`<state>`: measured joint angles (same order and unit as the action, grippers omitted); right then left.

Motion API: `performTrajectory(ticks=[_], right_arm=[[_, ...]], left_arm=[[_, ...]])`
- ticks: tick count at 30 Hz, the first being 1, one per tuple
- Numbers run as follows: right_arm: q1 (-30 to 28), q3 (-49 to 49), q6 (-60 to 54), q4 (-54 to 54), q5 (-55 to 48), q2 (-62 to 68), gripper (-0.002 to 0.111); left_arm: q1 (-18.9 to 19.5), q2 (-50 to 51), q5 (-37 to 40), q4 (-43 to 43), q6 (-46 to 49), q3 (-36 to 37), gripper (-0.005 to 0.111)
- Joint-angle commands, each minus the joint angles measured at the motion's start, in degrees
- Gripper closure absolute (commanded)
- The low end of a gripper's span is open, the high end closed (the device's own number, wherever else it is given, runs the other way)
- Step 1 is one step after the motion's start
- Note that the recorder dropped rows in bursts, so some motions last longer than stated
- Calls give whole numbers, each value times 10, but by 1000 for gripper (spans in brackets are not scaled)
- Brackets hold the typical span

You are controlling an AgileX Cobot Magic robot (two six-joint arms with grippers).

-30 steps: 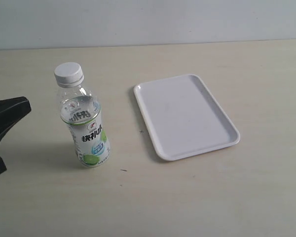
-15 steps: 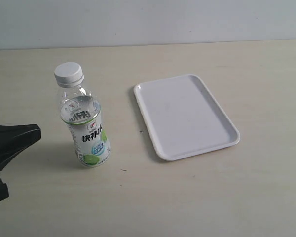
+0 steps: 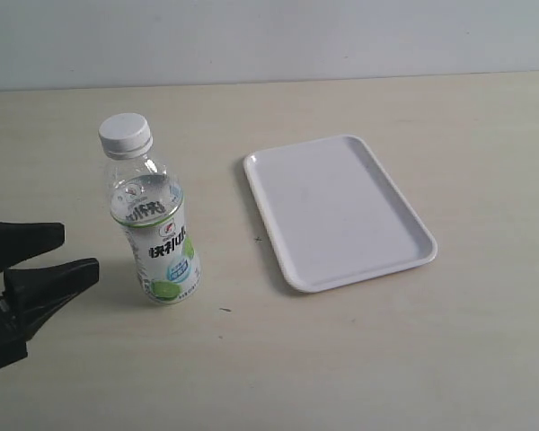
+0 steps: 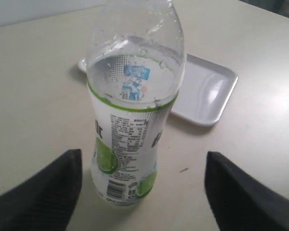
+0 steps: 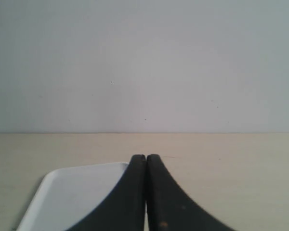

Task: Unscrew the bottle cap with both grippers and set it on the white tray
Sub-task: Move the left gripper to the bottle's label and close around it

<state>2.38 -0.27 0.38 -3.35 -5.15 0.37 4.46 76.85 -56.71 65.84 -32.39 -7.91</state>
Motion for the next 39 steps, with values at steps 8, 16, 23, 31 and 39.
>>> performTrajectory(ticks=[8, 16, 23, 31, 39], right_arm=[[-4, 3, -4, -2, 2, -4, 108], [-4, 3, -4, -2, 2, -4, 108], [-4, 3, -4, -2, 2, -4, 108], [-4, 3, -4, -2, 2, -4, 108], [-4, 3, -4, -2, 2, -4, 108]], left_arm=[[-28, 128, -76, -36, 169, -14, 45], [-41, 197, -59, -105, 172, -44, 19], [-41, 240, -59, -101, 172, -79, 17], [-41, 288, -60, -75, 173, -114, 17], [-41, 328, -92, -62, 234, -114, 17]])
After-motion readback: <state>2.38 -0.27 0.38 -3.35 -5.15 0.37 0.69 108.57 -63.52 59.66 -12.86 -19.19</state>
